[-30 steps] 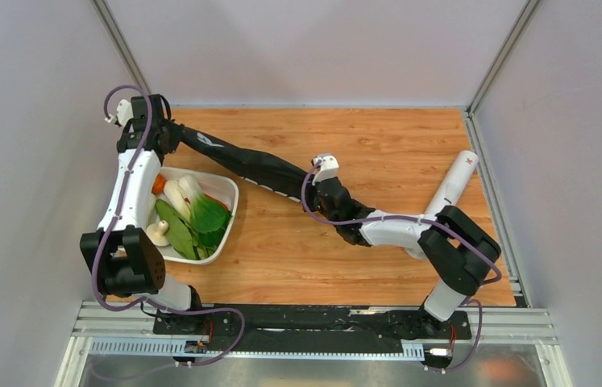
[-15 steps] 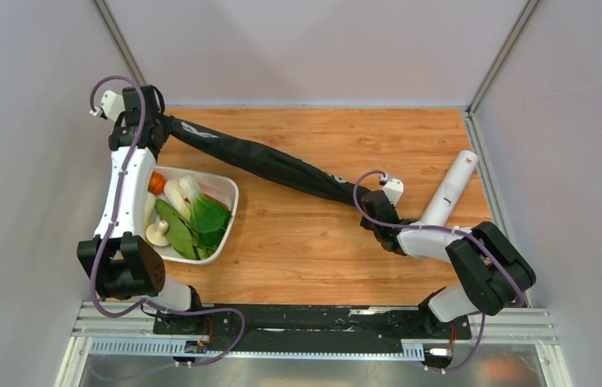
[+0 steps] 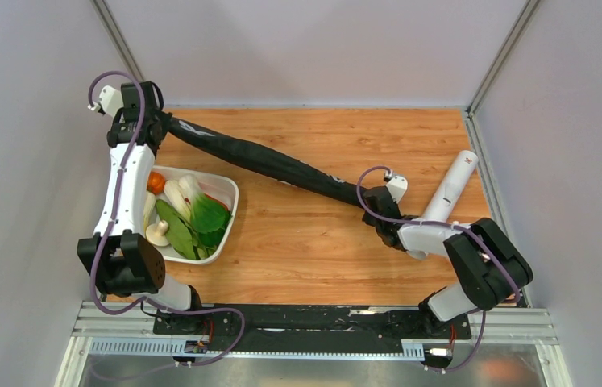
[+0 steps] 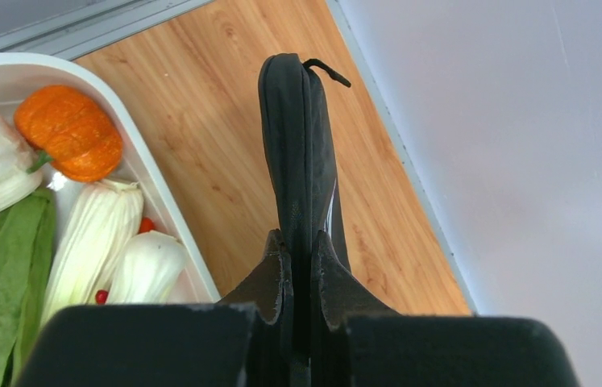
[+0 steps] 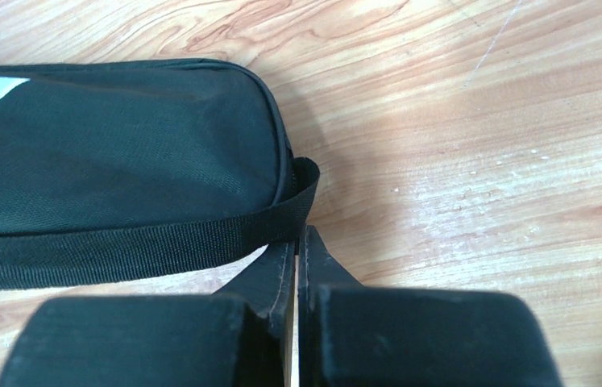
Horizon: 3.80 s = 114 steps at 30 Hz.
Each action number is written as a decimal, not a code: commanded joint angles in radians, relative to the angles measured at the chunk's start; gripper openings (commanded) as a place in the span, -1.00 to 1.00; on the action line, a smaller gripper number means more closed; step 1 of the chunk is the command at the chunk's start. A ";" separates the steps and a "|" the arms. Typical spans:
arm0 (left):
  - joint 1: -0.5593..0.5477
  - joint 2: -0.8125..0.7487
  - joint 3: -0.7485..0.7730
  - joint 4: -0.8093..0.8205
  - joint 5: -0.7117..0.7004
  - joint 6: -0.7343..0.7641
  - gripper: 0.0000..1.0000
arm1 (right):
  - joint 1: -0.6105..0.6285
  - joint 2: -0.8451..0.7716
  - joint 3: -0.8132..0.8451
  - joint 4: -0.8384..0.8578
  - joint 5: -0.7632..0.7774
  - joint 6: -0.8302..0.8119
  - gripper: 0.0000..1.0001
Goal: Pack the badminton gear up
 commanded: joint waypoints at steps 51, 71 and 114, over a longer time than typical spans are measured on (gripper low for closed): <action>-0.032 0.419 -0.370 1.286 0.839 -0.091 -0.93 | 0.276 -0.271 0.190 -0.176 -0.522 -0.278 0.08; -0.024 0.326 -0.182 0.761 0.765 0.275 0.86 | 0.451 0.068 0.191 -0.231 -0.026 -0.168 0.06; -0.262 -1.033 -0.932 0.457 0.948 0.446 1.00 | 0.461 -0.903 0.249 -0.554 0.002 -0.180 1.00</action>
